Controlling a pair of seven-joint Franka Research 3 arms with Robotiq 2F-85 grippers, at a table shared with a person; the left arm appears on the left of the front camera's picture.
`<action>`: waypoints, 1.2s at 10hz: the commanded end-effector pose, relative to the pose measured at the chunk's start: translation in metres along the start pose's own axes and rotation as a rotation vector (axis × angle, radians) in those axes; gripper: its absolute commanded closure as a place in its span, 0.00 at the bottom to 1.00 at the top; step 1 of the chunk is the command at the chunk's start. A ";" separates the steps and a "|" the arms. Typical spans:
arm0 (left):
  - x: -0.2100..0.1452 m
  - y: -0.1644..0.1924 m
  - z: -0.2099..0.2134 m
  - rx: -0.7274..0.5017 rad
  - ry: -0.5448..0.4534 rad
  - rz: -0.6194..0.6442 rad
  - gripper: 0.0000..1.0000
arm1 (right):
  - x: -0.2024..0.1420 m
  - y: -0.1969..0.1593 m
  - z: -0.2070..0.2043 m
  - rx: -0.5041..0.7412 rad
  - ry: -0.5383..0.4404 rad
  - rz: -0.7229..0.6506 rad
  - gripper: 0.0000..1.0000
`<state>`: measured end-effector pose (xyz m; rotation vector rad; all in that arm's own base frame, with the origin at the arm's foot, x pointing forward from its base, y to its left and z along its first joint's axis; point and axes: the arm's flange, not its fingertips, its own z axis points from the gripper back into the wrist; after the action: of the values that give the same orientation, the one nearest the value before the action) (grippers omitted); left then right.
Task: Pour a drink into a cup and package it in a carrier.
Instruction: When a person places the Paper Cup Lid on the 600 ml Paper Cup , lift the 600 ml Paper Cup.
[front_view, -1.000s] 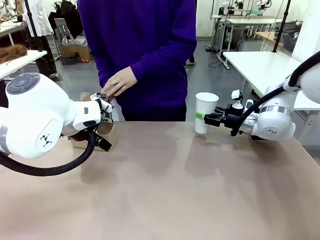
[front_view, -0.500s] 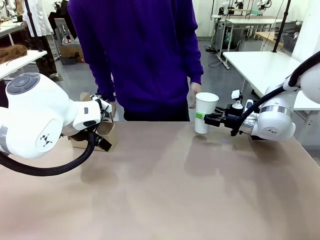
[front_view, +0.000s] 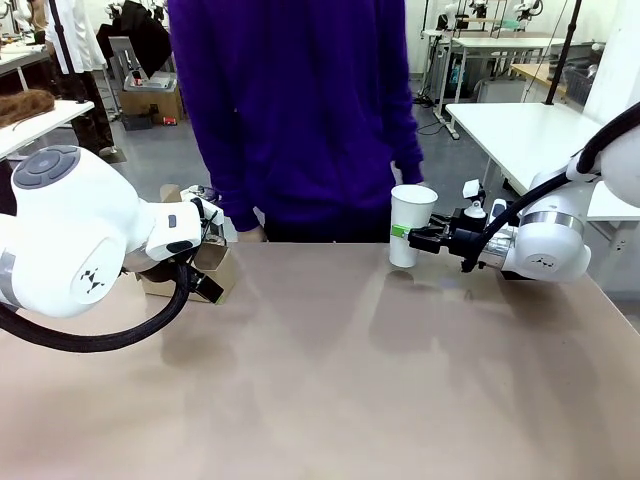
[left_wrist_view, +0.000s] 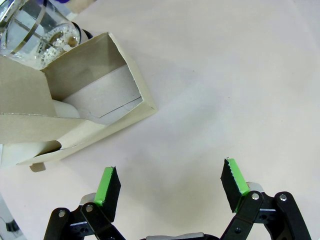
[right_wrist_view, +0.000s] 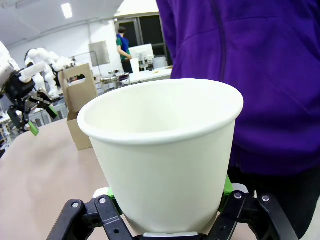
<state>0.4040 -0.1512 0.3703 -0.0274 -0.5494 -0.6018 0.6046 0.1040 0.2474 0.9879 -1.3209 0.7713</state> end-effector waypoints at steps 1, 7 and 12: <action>0.000 0.000 0.000 -0.001 -0.001 0.000 0.00 | 0.005 0.004 0.000 0.000 -0.001 0.004 0.20; 0.000 0.000 0.000 -0.001 -0.001 0.000 0.00 | 0.005 0.004 0.000 0.000 -0.001 0.004 0.20; 0.000 0.000 0.000 -0.001 -0.001 0.000 0.00 | 0.005 0.004 0.000 0.000 -0.001 0.004 0.20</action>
<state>0.4040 -0.1512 0.3703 -0.0274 -0.5494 -0.6018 0.6046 0.1040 0.2474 0.9879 -1.3209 0.7713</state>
